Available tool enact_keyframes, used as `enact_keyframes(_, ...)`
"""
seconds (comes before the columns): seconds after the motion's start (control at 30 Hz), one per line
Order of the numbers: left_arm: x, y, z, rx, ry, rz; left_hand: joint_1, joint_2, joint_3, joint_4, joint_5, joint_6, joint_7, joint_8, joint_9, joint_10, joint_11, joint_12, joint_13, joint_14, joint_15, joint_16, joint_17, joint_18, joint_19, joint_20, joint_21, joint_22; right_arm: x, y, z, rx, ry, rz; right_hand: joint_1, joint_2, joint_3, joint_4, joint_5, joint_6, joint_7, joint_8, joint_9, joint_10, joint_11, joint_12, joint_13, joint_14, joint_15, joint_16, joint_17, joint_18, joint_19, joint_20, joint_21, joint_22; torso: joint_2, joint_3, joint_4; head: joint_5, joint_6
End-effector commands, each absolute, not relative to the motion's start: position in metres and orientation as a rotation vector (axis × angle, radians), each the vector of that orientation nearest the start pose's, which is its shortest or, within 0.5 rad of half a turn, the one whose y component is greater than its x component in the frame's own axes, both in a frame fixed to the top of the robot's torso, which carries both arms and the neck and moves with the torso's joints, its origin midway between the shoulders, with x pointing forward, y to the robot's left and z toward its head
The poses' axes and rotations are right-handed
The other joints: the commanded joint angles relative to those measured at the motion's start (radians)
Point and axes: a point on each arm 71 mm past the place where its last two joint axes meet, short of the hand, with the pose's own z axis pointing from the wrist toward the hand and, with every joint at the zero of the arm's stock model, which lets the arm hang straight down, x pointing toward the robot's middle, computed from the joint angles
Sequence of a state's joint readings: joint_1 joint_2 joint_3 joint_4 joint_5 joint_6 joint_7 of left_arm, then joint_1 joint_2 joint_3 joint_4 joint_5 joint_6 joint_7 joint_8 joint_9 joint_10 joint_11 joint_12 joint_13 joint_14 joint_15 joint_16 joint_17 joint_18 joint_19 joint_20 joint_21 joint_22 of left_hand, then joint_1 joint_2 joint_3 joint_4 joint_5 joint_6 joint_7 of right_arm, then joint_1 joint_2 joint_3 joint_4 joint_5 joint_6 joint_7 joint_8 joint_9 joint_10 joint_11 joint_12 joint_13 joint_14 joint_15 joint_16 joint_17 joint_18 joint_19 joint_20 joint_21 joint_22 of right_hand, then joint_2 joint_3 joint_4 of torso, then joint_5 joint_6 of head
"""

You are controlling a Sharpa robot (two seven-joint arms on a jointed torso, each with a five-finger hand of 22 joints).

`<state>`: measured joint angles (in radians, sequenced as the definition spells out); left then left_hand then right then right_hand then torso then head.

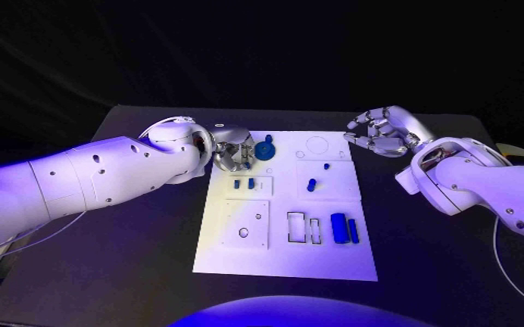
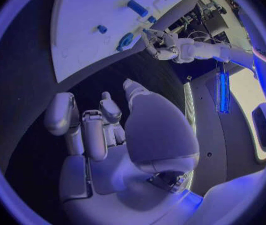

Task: Assemble the parts on the task board

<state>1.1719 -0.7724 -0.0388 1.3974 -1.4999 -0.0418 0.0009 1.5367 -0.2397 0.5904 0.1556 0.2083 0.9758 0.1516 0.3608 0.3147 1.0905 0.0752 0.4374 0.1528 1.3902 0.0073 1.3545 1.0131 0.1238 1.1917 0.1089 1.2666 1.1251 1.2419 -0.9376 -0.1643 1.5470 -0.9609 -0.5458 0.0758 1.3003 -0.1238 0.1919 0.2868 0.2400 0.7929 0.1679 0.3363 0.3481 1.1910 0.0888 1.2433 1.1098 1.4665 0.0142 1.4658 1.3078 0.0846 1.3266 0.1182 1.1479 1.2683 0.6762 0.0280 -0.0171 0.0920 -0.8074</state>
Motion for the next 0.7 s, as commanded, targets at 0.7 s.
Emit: enact_keyframes(0.7, 0.4909, 0.1869, -0.2274, 0.364, 1.964, -0.664, -0.01, 0.003, -0.001, -0.001, 0.001, 0.01, -0.004, -0.001, 0.002, 0.005, 0.002, -0.008, 0.002, -0.003, 0.0, -0.006, -0.004, -0.006, -0.008, 0.0, -0.006, -0.003, 0.4736, -0.2486, -0.1947, 0.293, 1.581, 0.838, 0.01, 0.004, -0.003, -0.002, 0.004, -0.008, 0.002, 0.006, 0.001, -0.005, -0.003, -0.004, 0.001, 0.048, -0.004, -0.004, 0.017, 0.015, 0.0, -0.003, -0.002, 0.001, 0.0, 0.0002, 0.0007, 0.0, -0.006)
